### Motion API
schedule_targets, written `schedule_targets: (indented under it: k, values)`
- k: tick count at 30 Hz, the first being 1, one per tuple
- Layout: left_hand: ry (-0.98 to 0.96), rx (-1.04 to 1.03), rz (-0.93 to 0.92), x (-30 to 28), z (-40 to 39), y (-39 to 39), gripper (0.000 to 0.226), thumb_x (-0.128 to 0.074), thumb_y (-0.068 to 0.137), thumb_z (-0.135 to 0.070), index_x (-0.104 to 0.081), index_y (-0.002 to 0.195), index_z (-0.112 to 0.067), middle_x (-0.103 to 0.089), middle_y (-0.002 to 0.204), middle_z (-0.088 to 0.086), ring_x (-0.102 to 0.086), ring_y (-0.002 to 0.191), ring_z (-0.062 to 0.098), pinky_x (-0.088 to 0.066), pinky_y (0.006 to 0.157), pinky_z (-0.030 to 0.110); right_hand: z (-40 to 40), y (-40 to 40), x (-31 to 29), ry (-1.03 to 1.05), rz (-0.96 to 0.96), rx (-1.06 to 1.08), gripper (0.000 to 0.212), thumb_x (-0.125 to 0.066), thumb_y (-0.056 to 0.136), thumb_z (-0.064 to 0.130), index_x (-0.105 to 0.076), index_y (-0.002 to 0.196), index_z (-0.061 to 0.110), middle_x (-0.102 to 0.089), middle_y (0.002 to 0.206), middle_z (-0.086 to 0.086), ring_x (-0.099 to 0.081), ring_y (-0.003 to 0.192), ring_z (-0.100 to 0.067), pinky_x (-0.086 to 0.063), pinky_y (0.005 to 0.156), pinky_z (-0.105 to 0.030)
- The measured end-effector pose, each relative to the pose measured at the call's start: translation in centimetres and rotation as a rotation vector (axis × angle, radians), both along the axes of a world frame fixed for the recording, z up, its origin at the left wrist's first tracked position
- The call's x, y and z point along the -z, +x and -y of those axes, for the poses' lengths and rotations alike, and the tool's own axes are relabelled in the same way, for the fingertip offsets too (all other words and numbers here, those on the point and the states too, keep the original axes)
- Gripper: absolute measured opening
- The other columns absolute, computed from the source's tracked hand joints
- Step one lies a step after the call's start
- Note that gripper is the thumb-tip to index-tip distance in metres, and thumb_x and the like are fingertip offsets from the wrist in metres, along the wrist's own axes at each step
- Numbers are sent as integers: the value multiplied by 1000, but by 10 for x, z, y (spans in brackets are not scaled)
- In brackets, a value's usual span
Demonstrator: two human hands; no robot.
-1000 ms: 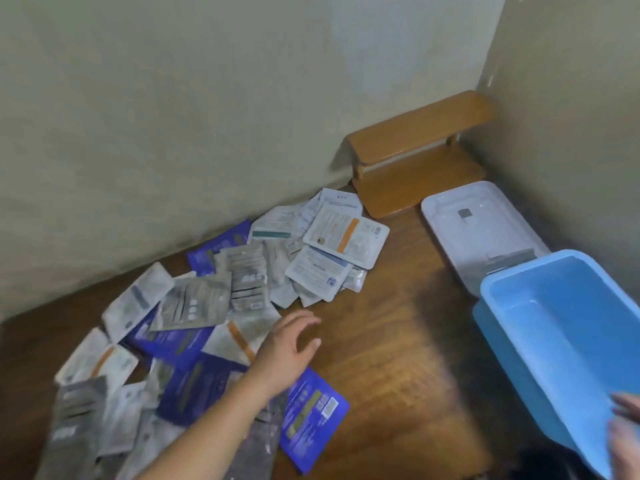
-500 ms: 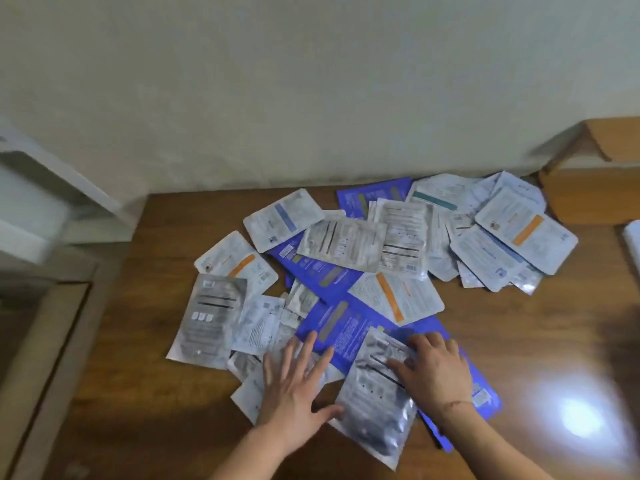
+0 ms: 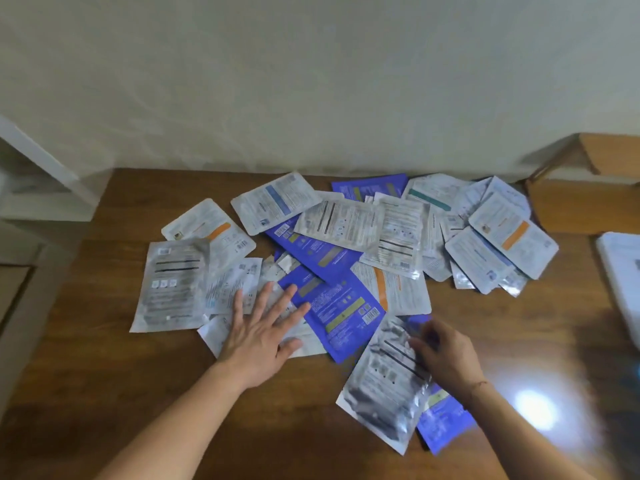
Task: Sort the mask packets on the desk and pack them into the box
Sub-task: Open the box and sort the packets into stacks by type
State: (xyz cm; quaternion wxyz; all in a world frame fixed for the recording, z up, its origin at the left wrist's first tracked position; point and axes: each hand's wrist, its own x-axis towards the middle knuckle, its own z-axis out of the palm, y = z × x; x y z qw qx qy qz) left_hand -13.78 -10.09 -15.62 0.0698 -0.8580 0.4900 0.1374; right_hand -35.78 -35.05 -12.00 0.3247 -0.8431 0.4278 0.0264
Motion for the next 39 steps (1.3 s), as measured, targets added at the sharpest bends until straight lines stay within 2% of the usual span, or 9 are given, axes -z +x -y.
schedule_targets:
  k: [3, 5, 10, 14, 18, 22, 28, 32, 39]
  values:
    - [13, -129, -17, -10, 14, 24, 62, -12, 97, -63, 26, 143, -51, 38, 154, -8, 42, 138, 27, 26, 106, 65, 4, -2, 2, -15, -9, -26, 27, -71, 84, 22, -47, 71, 24, -58, 66, 7, -52, 63, -17, -35, 56, -27]
    - [36, -156, -36, -19, 22, 29, 64, -19, 99, -58, 27, 144, -49, 41, 152, -6, 45, 136, 26, 26, 107, 64, 10, -8, 5, -53, 6, -58, 23, -71, 84, 20, -50, 74, 22, -59, 68, 7, -53, 67, -20, -35, 58, -29]
    - [-283, -120, -18, -15, 36, -17, 66, -50, 95, -29, -20, 154, -30, -3, 165, -1, 15, 150, 25, -3, 115, 66, 55, -34, 14, -120, 60, -146, 21, -78, 78, 16, -57, 78, 19, -62, 72, 4, -55, 69, -20, -37, 59, -21]
    - [-480, 127, -45, -10, 80, -70, 49, -46, 96, -43, -47, 141, -25, -29, 159, 0, -17, 149, 27, -18, 114, 65, 85, -25, 10, -173, 92, -204, 30, -80, 75, 16, -52, 67, 26, -58, 61, 8, -53, 59, -10, -42, 56, -25]
    - [-735, 334, -136, -2, 103, -110, 56, -62, 88, -50, -62, 130, -13, -55, 140, 6, -51, 125, 29, -38, 106, 46, 78, -17, 1, -121, 217, -253, 30, -79, 76, 18, -52, 64, 28, -61, 61, 9, -51, 55, -4, -39, 54, -15]
    - [-562, 300, -112, 13, 94, -148, 88, -52, 78, -71, -46, 143, -11, -43, 152, 6, -45, 136, 24, -35, 110, 40, 57, -8, 0, 94, 324, -224, 14, -76, 80, 21, -62, 80, 19, -68, 58, 2, -46, 46, -3, -38, 48, -19]
    - [-443, 200, 222, 53, 82, -181, 49, -17, 102, -32, -44, 139, -14, -53, 143, 14, -51, 130, 36, -49, 96, 54, 35, -11, 24, -91, 313, -387, 15, -71, 83, 16, -64, 81, 29, -68, 64, 18, -54, 51, -1, -39, 54, -10]
    - [-405, 247, 271, 42, 51, -188, 82, -32, 81, -70, -47, 141, -17, -50, 146, 10, -49, 134, 30, -48, 99, 51, 20, -27, 31, -172, 369, -422, 11, -71, 83, 20, -70, 78, 30, -69, 66, 12, -54, 50, -2, -42, 50, -12]
    - [-458, 463, 361, 35, -40, -195, 55, -41, 88, -54, -46, 134, -24, -59, 138, 3, -55, 128, 22, -53, 95, 38, -44, -79, 33, -268, 314, -463, 16, -75, 81, 30, -65, 73, 41, -64, 71, 16, -56, 77, 5, -41, 64, -9]
